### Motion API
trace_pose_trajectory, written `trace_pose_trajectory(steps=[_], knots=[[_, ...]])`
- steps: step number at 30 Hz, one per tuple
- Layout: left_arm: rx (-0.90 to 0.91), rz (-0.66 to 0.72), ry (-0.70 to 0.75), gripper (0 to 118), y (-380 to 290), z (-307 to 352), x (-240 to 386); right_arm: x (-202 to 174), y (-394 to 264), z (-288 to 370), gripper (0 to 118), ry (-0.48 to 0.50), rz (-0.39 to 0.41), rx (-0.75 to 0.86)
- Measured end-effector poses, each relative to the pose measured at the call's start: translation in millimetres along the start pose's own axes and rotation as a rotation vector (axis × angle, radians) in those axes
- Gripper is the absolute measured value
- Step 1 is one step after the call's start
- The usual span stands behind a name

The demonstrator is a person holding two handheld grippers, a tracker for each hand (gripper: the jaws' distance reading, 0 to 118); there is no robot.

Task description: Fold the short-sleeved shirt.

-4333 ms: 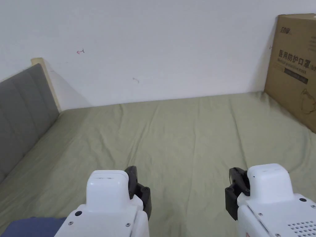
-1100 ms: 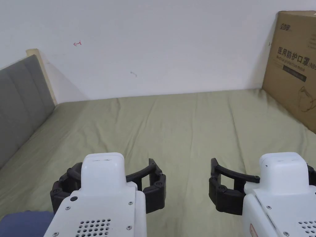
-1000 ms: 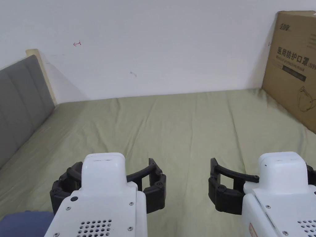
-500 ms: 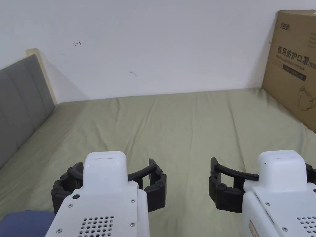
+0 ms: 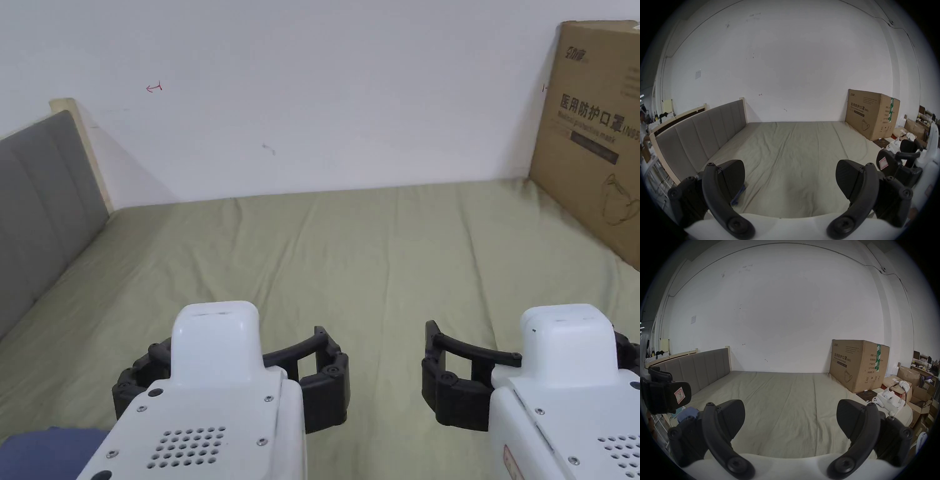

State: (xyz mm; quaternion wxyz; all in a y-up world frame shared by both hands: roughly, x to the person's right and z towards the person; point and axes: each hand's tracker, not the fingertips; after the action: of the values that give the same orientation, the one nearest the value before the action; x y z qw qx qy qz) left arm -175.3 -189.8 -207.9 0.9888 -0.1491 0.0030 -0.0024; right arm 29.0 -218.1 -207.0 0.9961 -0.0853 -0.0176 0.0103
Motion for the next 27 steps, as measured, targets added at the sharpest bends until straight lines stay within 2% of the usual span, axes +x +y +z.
trace_pose_trajectory(steps=[3,11,14,27], knots=[[-0.002,0.038,-0.046,114,2,3,-3,0,0,-1,113,-0.001,0.002,-0.003],[-0.06,0.089,-0.053,114,14,7,-8,1,-1,-2,113,-0.001,-0.003,-0.011],[-0.034,0.063,-0.04,114,12,8,-7,2,-1,0,113,0.022,-0.024,-0.01],[-0.043,0.03,-0.038,114,8,7,-1,0,-2,-2,113,0.014,-0.008,-0.02]])
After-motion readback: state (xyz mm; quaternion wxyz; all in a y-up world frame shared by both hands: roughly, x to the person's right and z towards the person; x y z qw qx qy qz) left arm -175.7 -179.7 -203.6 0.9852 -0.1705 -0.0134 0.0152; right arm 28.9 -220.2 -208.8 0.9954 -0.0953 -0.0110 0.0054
